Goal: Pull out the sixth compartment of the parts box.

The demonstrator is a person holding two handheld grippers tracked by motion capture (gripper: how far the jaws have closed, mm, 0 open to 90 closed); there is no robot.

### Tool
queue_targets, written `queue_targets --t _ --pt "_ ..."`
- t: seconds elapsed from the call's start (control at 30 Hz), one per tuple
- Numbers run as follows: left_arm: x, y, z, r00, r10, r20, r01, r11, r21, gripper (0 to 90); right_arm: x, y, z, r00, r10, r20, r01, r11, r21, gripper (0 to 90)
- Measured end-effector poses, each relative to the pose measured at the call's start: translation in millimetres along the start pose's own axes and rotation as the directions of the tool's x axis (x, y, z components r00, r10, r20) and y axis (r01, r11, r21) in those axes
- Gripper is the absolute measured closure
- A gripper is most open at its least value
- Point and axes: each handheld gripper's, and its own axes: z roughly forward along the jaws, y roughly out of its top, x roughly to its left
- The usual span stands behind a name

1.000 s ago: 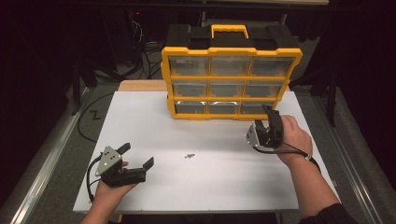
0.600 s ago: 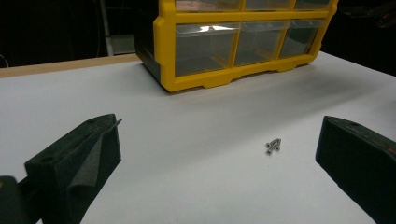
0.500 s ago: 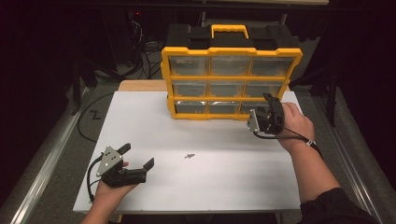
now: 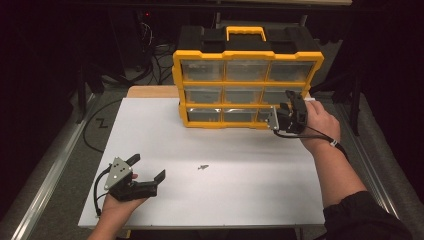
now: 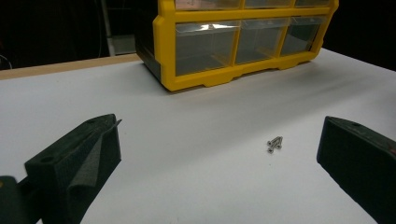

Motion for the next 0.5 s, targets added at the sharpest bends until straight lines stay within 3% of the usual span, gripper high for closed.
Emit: queue_targets --t 0.5 --pt "0.0 -0.3 1.1 1.0 -0.001 0.006 0.001 1.0 0.007 0.2 -0.1 9.8 18.7 0.9992 -0.036 0.016 0.035 0.9983 0.046 60.7"
